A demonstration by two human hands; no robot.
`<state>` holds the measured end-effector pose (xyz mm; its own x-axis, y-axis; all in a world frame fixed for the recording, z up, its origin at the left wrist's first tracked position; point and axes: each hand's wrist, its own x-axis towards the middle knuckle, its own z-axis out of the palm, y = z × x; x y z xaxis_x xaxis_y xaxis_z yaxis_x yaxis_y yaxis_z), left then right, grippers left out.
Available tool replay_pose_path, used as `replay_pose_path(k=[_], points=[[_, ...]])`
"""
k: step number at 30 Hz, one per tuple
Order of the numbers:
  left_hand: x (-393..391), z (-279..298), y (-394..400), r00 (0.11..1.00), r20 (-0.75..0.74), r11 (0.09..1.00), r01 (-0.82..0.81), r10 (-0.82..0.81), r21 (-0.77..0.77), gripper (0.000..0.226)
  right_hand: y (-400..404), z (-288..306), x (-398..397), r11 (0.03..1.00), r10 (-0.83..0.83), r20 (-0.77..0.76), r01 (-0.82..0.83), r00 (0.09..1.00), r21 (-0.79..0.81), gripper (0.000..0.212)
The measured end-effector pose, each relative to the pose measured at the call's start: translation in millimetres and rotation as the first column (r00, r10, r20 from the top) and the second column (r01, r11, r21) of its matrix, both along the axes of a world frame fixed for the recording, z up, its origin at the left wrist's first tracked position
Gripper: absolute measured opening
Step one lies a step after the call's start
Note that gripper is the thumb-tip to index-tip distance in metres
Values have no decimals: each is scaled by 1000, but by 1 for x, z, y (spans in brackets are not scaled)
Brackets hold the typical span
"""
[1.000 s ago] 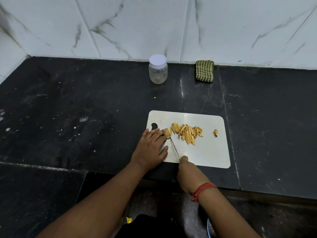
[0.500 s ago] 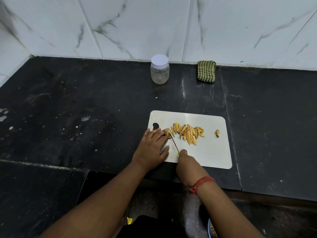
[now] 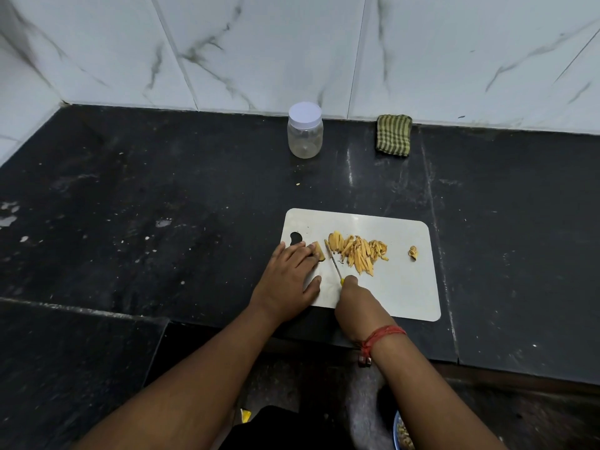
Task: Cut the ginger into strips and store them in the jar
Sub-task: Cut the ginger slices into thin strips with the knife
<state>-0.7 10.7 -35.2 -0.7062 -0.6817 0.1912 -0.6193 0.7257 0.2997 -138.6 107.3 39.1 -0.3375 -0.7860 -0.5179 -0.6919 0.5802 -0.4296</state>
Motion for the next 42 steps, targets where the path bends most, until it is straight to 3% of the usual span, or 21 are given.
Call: replay_pose_path(k=[8,23,29,42], points=[[0,-1,0,999,-39,1000,13,-14,-20,47,-7,2,1,999,25,68,-23,997,-41,26],[1,-1,-1,1000,-9,1000,5,-5,-11,50,-25,-1,2,993,107,8,-107,994,54,41],[1,0,0,1000,-7,1000,0,0,-22,50,-7,-4,5,995,84,4,-84,996,50,28],[-2,1,0,1000,-14,999,-6,6,-34,47,15,-4,7,991,94,-32,-90,995,98,34]])
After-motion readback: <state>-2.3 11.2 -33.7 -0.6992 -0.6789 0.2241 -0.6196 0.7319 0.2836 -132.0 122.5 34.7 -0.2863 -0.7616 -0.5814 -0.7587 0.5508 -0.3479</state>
